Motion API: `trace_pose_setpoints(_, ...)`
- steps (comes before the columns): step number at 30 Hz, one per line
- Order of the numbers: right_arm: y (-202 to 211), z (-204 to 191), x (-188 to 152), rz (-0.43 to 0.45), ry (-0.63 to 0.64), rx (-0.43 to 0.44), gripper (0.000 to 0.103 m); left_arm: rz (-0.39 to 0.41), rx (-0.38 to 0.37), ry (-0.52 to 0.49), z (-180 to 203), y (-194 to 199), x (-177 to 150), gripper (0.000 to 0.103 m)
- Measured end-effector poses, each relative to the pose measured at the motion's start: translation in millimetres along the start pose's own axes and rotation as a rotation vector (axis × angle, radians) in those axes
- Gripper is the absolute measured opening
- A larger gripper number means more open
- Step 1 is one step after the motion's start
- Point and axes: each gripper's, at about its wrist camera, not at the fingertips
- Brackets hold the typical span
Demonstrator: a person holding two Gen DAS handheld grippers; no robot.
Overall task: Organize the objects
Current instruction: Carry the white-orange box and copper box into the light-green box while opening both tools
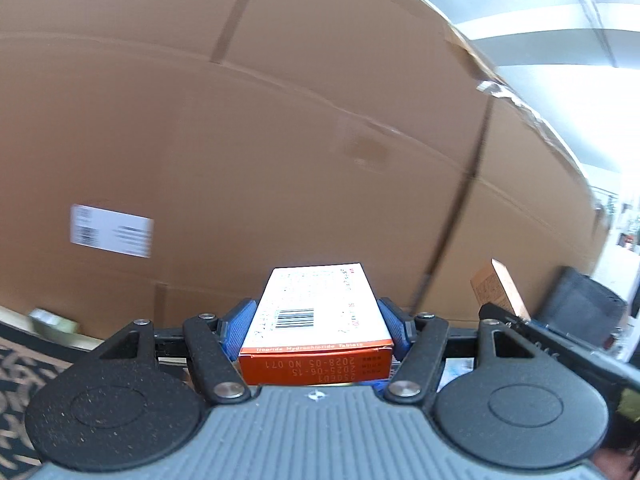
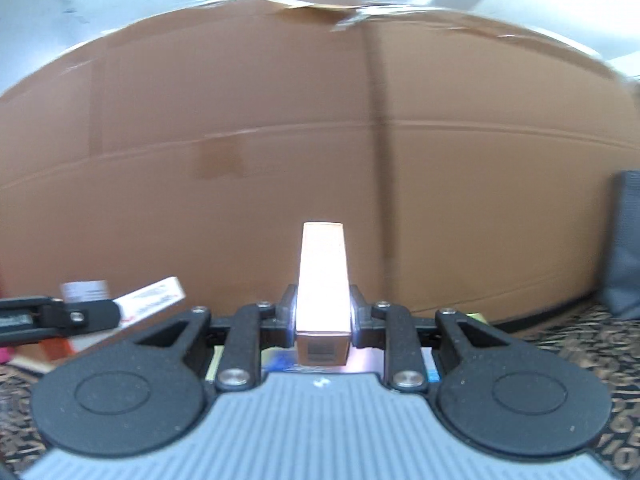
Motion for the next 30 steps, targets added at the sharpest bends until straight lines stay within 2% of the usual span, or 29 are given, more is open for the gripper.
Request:
trace_pose_setpoints(5, -5.6, 44.7, -9.4, -0.04, -0.099, -0.068, 0.024, -0.039, -0.078, -0.005, 33.5, -19.2, -8.3, 0.068)
trace_pose_setpoints(10, -21.0, 65.2, -17.6, -0.089, -0.164, -0.089, 0.025, -0.052, -0.154, -0.053, 62.1, -46.1, -17.8, 0.068)
trace_pose_setpoints(11, -25.5, 68.2, -20.5, -0.109, -0.174, -0.098, 0.03, -0.068, -0.173, -0.072, 65.5, -52.2, -21.4, 0.073)
trace_pose_setpoints(12, -30.3, 72.1, -23.8, -0.126, -0.192, -0.126, 0.045, -0.099, -0.176, -0.076, 67.1, -57.4, -26.0, 0.078)
trace_pose_setpoints(13, -31.7, 73.7, -26.2, -0.131, -0.208, -0.162, 0.05, -0.128, -0.178, -0.071, 66.9, -60.5, -30.2, 0.088)
trace_pose_setpoints(15, -27.7, 79.2, -25.3, -0.1, -0.236, -0.21, 0.051, -0.146, -0.188, -0.047, 63.0, -62.4, -33.8, 0.089)
trace_pose_setpoints(19, -18.3, 77.9, -18.2, -0.008, -0.227, -0.267, 0.067, -0.148, -0.181, 0.014, 51.0, -58.4, -29.4, 0.093)
trace_pose_setpoints(23, -15.4, 79.5, -21.9, -0.032, -0.222, -0.244, 0.074, -0.13, -0.145, 0.008, 46.3, -50.1, -27.6, 0.099)
trace_pose_setpoints(25, -16.6, 76.7, -21.2, -0.036, -0.219, -0.228, 0.087, -0.117, -0.119, -0.007, 46.2, -47.5, -27.2, 0.101)
trace_pose_setpoints(28, -10.8, 72.7, -20.3, -0.012, -0.2, -0.222, 0.101, -0.101, -0.079, -0.037, 47.2, -42.6, -26.3, 0.103)
trace_pose_setpoints(29, -11.1, 72.0, -22.1, -0.007, -0.195, -0.224, 0.102, -0.097, -0.068, -0.045, 46.9, -42.3, -26.0, 0.103)
trace_pose_setpoints(30, -12.0, 70.8, -21.7, 0.002, -0.194, -0.264, 0.102, -0.094, -0.058, -0.05, 45.6, -41.3, -25.8, 0.103)
Point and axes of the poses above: each gripper's, at about its wrist camera, not at the fingertips, and y roughly against the way its jaws point, z to its right, x to its top, and after that the axes turned 7 degrees about x, right-handed
